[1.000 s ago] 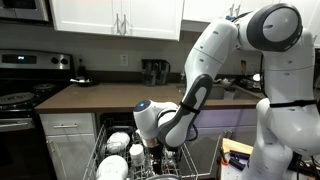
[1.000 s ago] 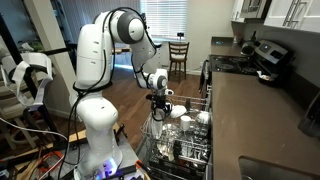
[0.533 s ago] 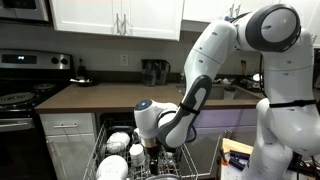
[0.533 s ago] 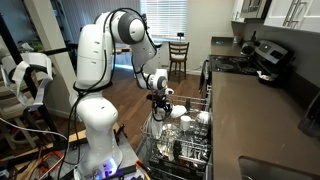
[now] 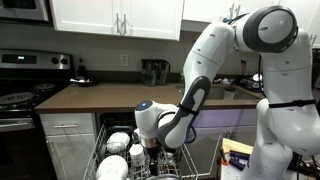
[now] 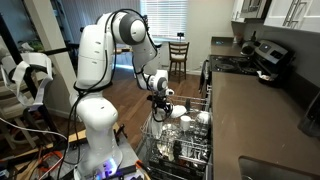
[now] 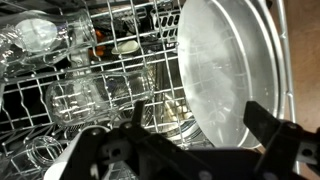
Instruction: Put a plate from the dishwasher on the counter
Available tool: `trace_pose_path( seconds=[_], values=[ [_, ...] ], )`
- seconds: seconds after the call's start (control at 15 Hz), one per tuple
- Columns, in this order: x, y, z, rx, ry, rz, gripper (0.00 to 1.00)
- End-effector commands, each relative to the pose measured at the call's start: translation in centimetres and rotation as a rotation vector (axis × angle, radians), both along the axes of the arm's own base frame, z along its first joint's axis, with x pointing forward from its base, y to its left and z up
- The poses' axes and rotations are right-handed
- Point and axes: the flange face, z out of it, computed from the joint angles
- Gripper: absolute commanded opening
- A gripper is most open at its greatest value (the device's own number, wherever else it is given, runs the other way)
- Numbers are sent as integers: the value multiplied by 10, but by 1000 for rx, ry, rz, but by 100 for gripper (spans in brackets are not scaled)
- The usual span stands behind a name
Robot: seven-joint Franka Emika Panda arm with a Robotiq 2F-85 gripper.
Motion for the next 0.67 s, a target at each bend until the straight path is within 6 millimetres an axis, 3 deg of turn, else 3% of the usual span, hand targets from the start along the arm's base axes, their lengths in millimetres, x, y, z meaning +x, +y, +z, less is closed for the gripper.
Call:
trace_pose_path(
  seconds=[0.0, 0.6],
  values=[
    [0, -3, -2, 35, 6, 16, 100],
    [0, 2, 6, 36, 12, 29, 100]
  ],
)
